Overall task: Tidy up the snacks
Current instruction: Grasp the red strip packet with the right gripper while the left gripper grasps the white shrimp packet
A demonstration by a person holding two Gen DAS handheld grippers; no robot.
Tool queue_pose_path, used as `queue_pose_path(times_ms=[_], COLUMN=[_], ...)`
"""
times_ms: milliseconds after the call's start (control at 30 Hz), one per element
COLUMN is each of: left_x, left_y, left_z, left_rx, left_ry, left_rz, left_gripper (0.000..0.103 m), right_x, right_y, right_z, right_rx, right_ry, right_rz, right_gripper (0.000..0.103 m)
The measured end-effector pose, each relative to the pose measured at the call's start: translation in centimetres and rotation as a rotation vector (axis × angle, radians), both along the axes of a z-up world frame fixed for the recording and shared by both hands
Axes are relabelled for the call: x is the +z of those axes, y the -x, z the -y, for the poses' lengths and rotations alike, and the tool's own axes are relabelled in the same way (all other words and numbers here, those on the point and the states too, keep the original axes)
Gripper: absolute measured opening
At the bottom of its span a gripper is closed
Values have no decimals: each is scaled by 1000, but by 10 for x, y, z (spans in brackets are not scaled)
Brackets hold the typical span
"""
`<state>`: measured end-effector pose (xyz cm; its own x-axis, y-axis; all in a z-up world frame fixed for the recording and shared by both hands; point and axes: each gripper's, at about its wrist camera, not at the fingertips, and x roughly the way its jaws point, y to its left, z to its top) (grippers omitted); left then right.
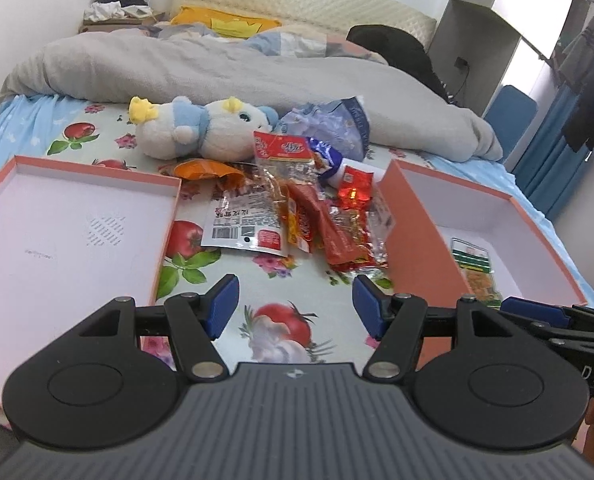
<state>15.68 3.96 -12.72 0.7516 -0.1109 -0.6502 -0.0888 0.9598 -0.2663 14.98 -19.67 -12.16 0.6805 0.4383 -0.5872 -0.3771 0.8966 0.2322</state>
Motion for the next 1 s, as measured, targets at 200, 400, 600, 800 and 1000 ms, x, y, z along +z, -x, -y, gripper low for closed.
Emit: queue_pose_path(times_ms=[200, 400, 600, 800, 1000], left_x=[-26, -58, -80, -98, -114], left_y=[-31, -64, -92, -121, -148], left_z=[-7, -10, -16, -26, -33], left_rx=[-15, -43, -63, -71, -59], left_ry=[-3, -8, -20, -18, -23], left_rz=[-25, -66, -85, -117, -139], left_gripper=[68, 68, 68, 68, 68], right_x=[-17, -38, -43, -52, -67], right_y=[-27, -56, -78, -116, -158], right_z=[-10, -16, -35, -55, -71], right_rx=[15, 13, 32, 48, 43], right_ry=[1, 5, 28, 32, 77], right_rz=[-13, -69, -62, -90, -94], right_gripper=[64, 61, 61, 58, 58])
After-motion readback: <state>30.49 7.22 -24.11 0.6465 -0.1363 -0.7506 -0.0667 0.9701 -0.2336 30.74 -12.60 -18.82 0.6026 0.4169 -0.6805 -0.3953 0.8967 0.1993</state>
